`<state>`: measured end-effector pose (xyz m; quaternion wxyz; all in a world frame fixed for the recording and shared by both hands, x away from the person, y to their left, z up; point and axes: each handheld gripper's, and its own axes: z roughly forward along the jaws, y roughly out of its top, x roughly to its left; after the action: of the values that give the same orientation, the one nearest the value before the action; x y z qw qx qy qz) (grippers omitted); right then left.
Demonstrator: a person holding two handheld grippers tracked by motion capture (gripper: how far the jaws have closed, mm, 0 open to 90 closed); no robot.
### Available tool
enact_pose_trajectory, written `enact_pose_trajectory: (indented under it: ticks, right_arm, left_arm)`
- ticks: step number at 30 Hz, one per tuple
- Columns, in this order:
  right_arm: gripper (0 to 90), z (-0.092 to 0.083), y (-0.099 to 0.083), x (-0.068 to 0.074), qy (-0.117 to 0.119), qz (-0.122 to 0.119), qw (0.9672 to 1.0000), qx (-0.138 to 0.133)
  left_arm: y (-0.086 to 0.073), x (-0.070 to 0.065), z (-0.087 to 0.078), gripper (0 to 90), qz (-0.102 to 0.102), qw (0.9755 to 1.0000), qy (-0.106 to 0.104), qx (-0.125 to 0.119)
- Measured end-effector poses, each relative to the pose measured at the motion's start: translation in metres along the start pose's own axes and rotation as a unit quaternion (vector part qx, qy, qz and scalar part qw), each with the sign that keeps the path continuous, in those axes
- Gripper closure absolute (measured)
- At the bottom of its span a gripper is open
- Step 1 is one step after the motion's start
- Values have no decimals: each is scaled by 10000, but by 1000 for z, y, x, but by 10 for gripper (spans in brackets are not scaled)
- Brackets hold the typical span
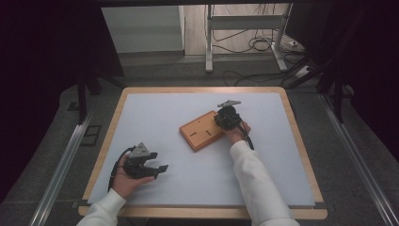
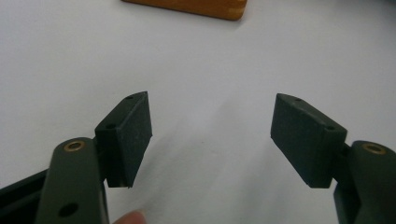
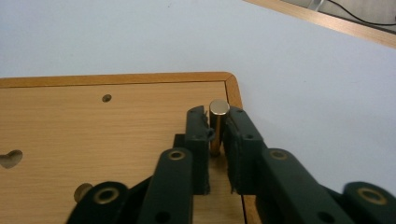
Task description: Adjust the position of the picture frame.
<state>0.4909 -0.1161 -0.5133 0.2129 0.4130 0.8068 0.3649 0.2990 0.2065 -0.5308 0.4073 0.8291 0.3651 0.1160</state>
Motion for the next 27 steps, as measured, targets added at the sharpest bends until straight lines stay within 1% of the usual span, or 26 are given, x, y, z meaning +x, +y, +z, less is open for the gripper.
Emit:
enact_pose_trajectory:
  ticks: [6,8,9,10,15,16,20,22,23,24,25,27]
  right_arm:
    - [838,1,-1,-1,13,64,10000,-67]
    - [841,0,-1,-2,32,171,9998,-84]
    - [841,0,-3,-4,113,327,9993,-151]
    - [841,-1,-4,-5,167,396,9989,-176]
    - [841,-4,-6,-6,240,389,9987,-209]
    - [842,-6,-6,-6,259,330,9989,-219]
    - [841,-11,-6,-6,290,275,9989,-254]
    - [841,-14,-7,-5,336,245,9988,-248]
    - [840,-18,-9,-4,401,214,9986,-259]
    - [840,-18,-9,-4,401,214,9986,-259]
    - [839,-23,-12,-3,468,160,9983,-310]
    - [838,-24,-13,-3,490,158,9981,-327]
  left_arm:
    - [0,1,0,288,0,10000,10,-4]
    - [0,1,0,288,-15,10000,12,-4]
    - [0,1,0,288,-43,10000,-20,-21]
    - [0,1,0,288,-43,10000,-20,-21]
    - [0,1,0,288,-37,10000,-15,0]
    - [0,1,0,288,-37,10000,-14,-3]
    - [0,1,0,288,-22,10000,-14,6]
    - [0,1,0,288,-18,10000,-14,8]
    - [0,1,0,288,-16,10000,-9,10]
    - [0,1,0,288,-16,10000,-9,10]
    - [0,1,0,288,-16,10000,-7,8]
    - [0,1,0,288,-22,10000,-9,8]
